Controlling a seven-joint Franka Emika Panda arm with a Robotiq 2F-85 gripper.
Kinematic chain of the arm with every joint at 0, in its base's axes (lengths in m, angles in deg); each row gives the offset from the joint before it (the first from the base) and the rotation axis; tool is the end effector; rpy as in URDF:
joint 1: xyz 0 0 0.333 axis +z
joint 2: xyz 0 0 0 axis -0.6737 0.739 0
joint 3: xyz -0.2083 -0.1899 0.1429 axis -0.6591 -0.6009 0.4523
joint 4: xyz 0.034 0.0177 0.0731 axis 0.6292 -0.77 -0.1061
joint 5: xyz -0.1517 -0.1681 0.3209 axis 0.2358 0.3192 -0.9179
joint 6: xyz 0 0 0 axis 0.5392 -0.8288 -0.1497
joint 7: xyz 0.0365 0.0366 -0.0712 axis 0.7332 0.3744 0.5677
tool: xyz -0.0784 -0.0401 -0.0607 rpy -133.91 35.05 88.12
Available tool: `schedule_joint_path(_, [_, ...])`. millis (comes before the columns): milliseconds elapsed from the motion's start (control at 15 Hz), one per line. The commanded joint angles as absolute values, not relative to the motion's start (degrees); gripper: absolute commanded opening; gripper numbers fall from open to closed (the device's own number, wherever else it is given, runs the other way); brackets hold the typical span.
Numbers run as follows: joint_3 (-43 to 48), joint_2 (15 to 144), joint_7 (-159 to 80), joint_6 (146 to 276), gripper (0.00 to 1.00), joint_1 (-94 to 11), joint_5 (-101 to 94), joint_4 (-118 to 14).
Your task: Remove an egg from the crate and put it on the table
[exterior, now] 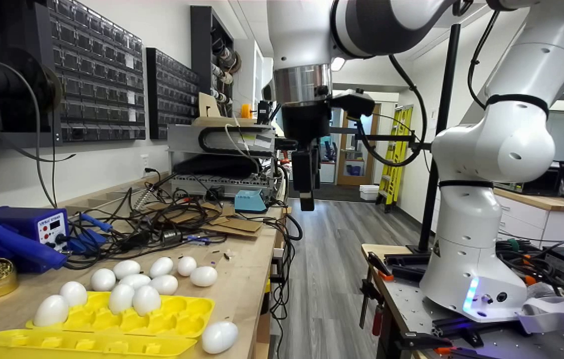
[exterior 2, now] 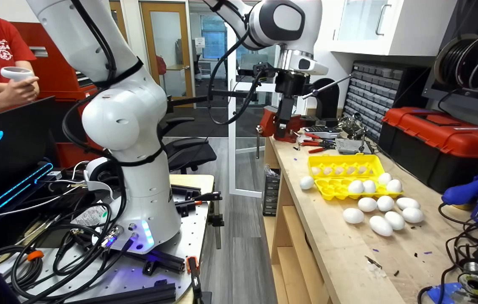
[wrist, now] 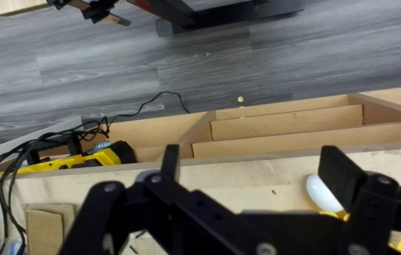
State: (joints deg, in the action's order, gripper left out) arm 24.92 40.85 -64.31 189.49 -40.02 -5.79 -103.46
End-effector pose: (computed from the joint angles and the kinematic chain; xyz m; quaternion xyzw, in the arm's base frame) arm 0.3744 0.1375 0.3999 0.9904 -0.0871 -0.0515 0.0946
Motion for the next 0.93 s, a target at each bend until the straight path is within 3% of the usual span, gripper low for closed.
schedule_joint_path(0, [24.69,47.81,-67.44,193.76,1.00,-39.51,-3.44,-99.80])
schedule_joint_path(533, [23.09,60.99,-69.96,198.00,1.00,-37.60,2.63,-89.39])
schedule_joint_path(867, [21.18,60.82,-67.94,197.86,1.00,-36.04,1.47,-90.22])
